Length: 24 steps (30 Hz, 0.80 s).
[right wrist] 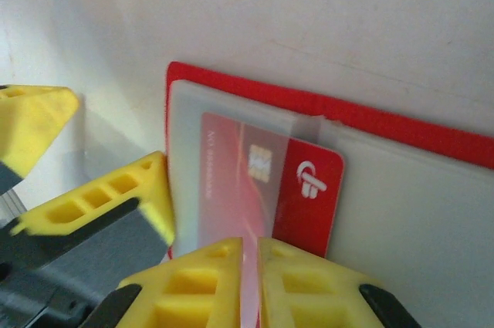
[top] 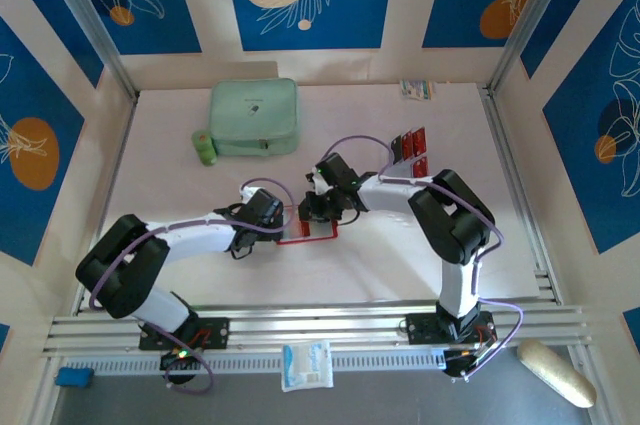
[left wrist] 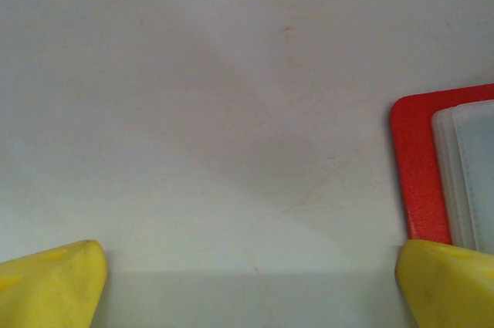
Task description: Put the credit cards into the card holder
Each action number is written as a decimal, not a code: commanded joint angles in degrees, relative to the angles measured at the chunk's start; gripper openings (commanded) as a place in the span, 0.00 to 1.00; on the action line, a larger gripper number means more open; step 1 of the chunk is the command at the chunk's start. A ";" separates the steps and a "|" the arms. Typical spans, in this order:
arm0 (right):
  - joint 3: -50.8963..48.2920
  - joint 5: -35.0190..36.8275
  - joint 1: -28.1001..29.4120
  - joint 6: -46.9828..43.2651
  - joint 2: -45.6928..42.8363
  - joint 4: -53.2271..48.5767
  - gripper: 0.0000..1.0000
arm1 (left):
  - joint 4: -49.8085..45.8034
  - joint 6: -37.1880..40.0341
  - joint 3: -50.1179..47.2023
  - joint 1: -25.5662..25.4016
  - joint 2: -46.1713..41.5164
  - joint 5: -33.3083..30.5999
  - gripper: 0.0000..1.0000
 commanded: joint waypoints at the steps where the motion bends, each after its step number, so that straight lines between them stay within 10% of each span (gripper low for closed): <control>1: -0.86 1.30 -0.45 -0.87 -3.35 -3.21 0.14 | 1.41 0.51 0.23 0.40 0.93 0.91 0.98; 24: 2.03 3.06 1.85 -1.27 2.59 -5.70 0.06 | 2.41 0.69 0.38 0.39 2.09 1.21 0.98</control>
